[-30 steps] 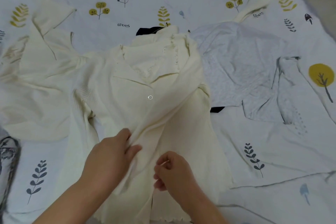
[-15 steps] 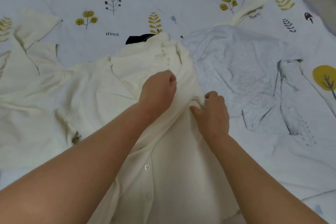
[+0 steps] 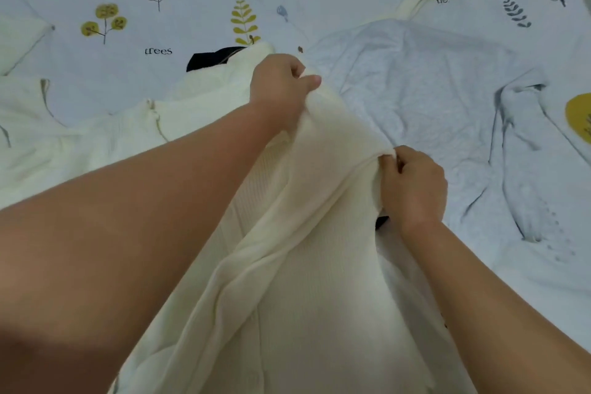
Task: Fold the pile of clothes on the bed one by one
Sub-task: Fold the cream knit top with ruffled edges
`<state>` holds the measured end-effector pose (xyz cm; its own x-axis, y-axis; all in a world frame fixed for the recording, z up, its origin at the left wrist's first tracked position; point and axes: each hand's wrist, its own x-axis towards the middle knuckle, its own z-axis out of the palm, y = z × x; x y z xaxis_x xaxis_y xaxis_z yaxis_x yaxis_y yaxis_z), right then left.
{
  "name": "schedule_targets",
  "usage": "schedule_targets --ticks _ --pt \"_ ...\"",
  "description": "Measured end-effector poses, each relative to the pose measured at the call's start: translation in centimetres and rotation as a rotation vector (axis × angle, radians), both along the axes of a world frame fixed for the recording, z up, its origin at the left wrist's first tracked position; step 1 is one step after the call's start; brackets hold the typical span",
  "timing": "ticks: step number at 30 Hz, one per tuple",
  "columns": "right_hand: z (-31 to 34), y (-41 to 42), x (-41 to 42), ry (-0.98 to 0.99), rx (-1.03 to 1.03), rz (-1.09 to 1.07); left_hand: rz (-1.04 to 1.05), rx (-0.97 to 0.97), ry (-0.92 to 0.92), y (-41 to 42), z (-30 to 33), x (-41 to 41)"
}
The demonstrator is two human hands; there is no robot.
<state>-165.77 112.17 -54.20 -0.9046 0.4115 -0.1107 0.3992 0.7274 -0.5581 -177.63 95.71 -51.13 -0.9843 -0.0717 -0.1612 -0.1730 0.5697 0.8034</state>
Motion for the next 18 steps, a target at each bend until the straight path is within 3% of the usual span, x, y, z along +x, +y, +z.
schedule_targets --ticks 2,4,7,9,10,13,15,18 --pt "-0.3 -0.4 -0.4 -0.145 0.020 0.032 0.005 -0.008 -0.104 0.2 -1.2 0.4" --pt "-0.3 -1.2 -0.5 -0.123 0.074 0.050 0.026 -0.075 -0.103 0.1 -2.1 1.3" --pt "0.3 -3.0 0.0 0.188 0.230 0.240 -0.060 -0.254 0.257 -0.9 -2.1 4.8" --pt "-0.1 -3.5 0.8 0.272 0.347 0.500 -0.274 -0.391 0.450 -2.2 -2.7 7.5" --pt "-0.3 -3.3 1.0 0.231 0.386 0.593 -0.433 -0.499 0.441 -3.0 -3.1 8.9" --pt "-0.9 -2.3 1.2 -0.002 0.367 0.549 -0.836 -0.850 0.199 -5.6 -4.5 11.0" --pt "-0.9 -2.7 1.7 -0.021 0.342 0.456 -0.829 -0.800 0.161 -6.4 -4.4 11.4" --pt "0.3 -4.6 3.5 0.025 0.212 0.291 -0.519 -0.412 0.217 -6.4 -2.0 12.7"
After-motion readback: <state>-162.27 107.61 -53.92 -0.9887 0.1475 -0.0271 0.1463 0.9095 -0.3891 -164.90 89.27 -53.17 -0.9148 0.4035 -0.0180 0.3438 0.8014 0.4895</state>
